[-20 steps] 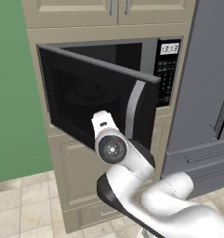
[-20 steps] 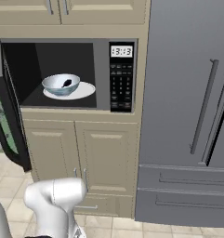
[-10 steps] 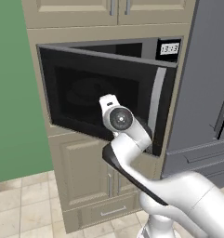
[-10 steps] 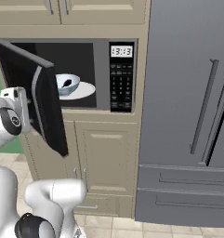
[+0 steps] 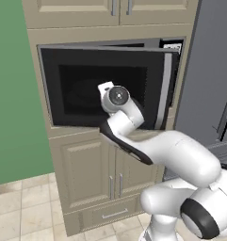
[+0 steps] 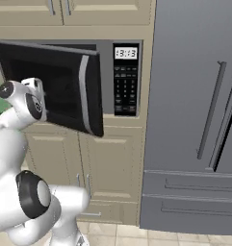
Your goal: Remove the banana from the bowl and place it on the small plate. Then place the bowl with only the fish in the microwave, close the door, and press the start button to microwave the fish.
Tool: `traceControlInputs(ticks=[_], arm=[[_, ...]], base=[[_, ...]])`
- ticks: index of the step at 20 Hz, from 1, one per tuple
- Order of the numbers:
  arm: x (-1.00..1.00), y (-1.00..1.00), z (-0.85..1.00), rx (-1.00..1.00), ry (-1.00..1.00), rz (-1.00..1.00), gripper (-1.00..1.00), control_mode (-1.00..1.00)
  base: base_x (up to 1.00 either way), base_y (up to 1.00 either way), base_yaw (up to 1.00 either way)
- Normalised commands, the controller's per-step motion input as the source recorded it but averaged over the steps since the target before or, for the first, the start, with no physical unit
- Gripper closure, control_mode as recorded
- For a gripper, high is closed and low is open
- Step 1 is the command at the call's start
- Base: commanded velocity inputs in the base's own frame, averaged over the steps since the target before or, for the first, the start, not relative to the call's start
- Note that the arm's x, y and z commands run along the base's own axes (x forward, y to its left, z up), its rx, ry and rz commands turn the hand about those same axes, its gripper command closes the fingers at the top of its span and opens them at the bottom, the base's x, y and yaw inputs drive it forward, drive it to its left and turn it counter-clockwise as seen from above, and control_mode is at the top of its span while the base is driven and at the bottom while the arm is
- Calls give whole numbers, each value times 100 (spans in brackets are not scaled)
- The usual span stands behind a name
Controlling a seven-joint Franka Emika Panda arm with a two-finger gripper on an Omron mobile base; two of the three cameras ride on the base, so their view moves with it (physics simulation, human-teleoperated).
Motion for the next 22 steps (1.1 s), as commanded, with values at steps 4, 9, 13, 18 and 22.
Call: traceControlInputs(ticks=[4,9,13,18,22], arm=[[62,0,0,0,0,0,-100,-100],[56,0,0,0,0,0,-100,-100],[71,0,0,0,0,0,-100,-100],[52,0,0,0,0,0,-100,-100],[-19,-7,0,3,0,0,-100,-100]], base=[[0,0,0],[0,0,0],[0,0,0],[0,0,0],[0,0,0]])
